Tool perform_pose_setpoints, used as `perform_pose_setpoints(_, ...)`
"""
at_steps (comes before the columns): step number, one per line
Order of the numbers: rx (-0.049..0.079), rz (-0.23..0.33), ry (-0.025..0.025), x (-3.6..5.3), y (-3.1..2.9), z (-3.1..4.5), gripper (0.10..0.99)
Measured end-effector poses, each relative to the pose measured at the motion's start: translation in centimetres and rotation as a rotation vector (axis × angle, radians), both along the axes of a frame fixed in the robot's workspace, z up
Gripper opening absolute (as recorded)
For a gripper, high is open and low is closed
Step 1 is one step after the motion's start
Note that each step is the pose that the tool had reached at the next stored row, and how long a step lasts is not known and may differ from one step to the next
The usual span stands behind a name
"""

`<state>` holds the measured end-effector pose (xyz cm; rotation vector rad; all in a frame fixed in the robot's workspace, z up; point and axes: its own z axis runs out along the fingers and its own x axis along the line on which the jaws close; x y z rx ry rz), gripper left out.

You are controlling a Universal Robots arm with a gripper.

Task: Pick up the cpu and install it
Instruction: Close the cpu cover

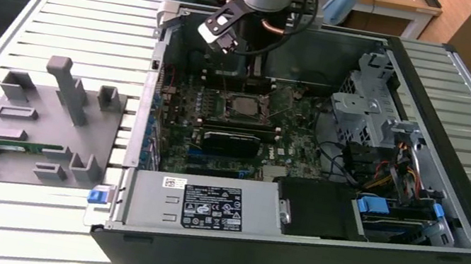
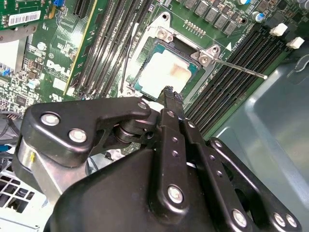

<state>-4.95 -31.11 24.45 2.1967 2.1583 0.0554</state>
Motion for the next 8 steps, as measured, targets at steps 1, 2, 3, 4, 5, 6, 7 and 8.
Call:
perform_pose_setpoints(1,0.000,0.000,0.0000,0.00,0.00,0.03,0.106)
perform_pose_setpoints(2,0.000,0.000,0.0000,0.00,0.00,0.07,0.106)
perform_pose_setpoints(3,0.000,0.000,0.0000,0.00,0.00,0.10,0.106)
perform_pose_setpoints(4,0.000,0.000,0.0000,0.00,0.00,0.14,0.106)
perform_pose_setpoints(5,0.000,0.000,0.0000,0.00,0.00,0.17,0.106)
perform_pose_setpoints(6,0.000,0.000,-0.0001,0.00,0.00,0.20,0.106)
perform_pose_setpoints(7,0.000,0.000,0.0000,0.00,0.00,0.23,0.106)
perform_pose_setpoints(8,0.000,0.000,0.0000,0.00,0.00,0.26,0.106)
